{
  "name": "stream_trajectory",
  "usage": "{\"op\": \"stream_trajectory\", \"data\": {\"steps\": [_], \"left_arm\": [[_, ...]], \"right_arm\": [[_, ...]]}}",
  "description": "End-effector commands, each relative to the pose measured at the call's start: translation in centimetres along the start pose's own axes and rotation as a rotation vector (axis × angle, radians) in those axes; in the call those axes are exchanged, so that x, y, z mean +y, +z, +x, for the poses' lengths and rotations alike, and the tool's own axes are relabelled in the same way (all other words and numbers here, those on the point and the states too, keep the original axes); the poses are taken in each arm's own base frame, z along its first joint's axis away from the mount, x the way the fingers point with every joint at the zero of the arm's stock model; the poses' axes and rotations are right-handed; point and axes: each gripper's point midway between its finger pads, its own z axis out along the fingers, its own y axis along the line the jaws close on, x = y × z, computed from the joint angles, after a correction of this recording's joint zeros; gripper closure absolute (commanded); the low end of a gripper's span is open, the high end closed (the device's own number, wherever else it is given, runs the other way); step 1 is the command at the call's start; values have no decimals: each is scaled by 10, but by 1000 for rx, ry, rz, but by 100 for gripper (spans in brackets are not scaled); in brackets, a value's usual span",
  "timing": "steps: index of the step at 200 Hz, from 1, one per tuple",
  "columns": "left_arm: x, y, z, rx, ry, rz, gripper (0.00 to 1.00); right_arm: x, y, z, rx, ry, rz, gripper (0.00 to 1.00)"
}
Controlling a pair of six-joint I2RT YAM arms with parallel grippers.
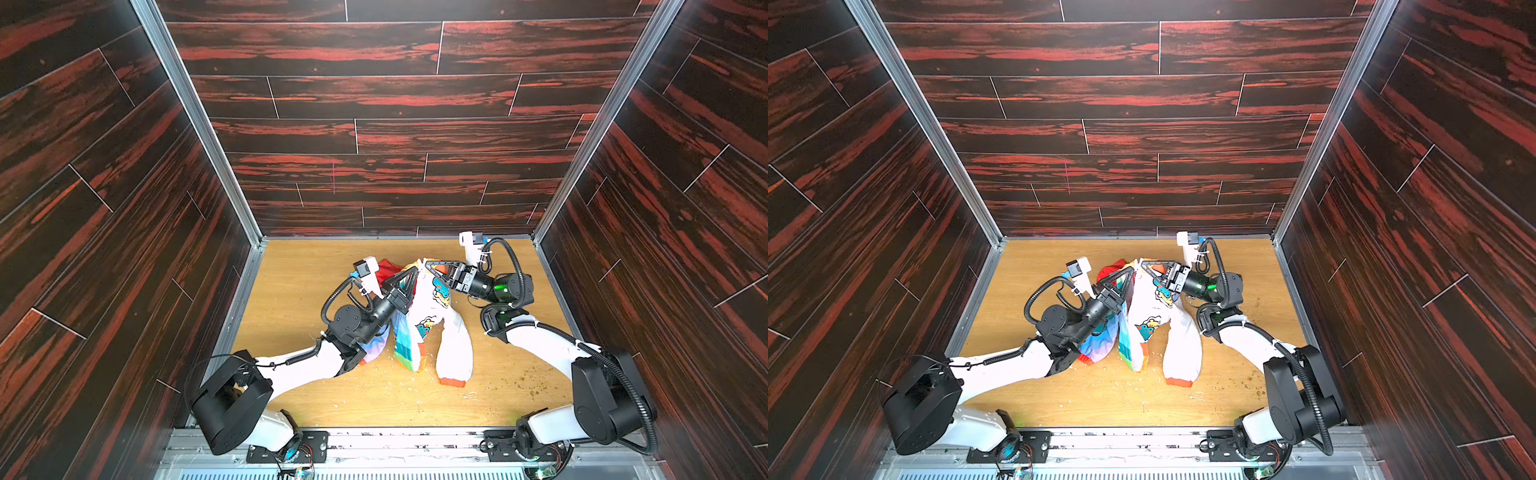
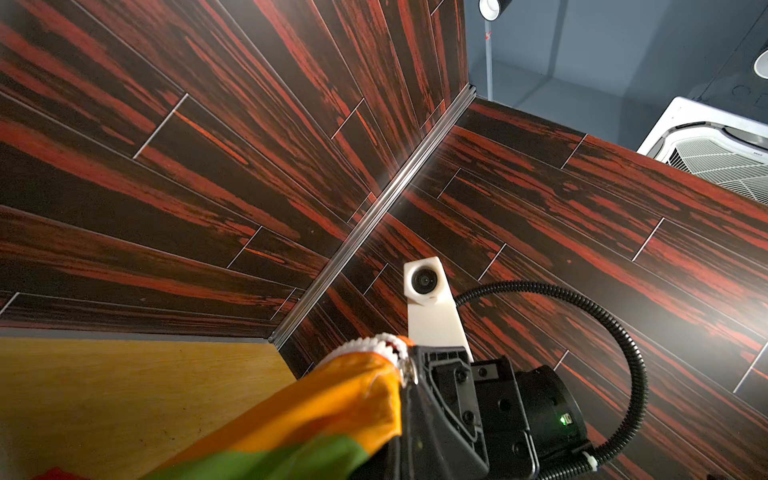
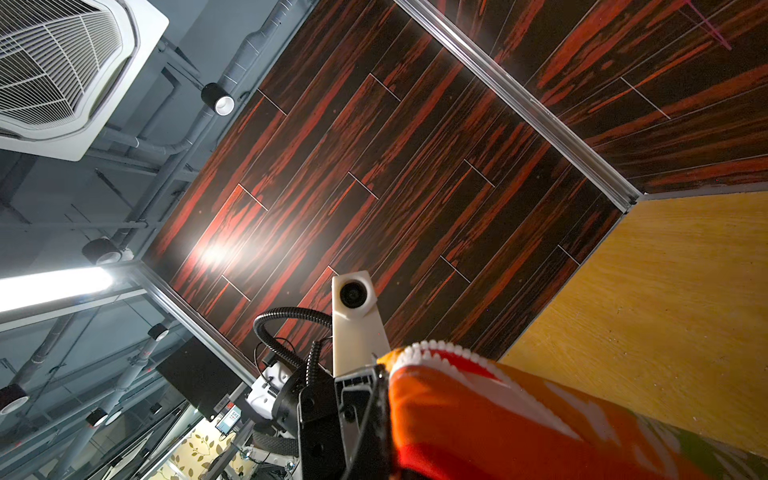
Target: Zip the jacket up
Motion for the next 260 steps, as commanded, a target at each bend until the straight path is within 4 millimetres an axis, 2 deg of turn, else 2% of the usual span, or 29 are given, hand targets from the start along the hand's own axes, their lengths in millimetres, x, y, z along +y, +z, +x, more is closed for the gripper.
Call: {"op": "stream_trajectory", "data": {"steps": [1,42,84,133,192,260], "left_arm": [[-4,-5,14,75,6,13,100],[1,-10,24,106,-26,10,100],[-8,-8,28,130,-85,63,100],[-20,-11,26,128,-160,121,100],[-20,-10,17,96,-209,118,100],[-3,-13,34,152,-199,54,100]], "right_arm": [[38,2,-27,-81,-103,-65,100],[36,2,-30,-89,-97,-57,100],[29,4,-35,-89,-99,-38,100],[13,5,-33,-82,-81,-18,100],[-1,1,-24,-77,-49,-5,100],[13,5,-30,-41,-66,-18,100]]}}
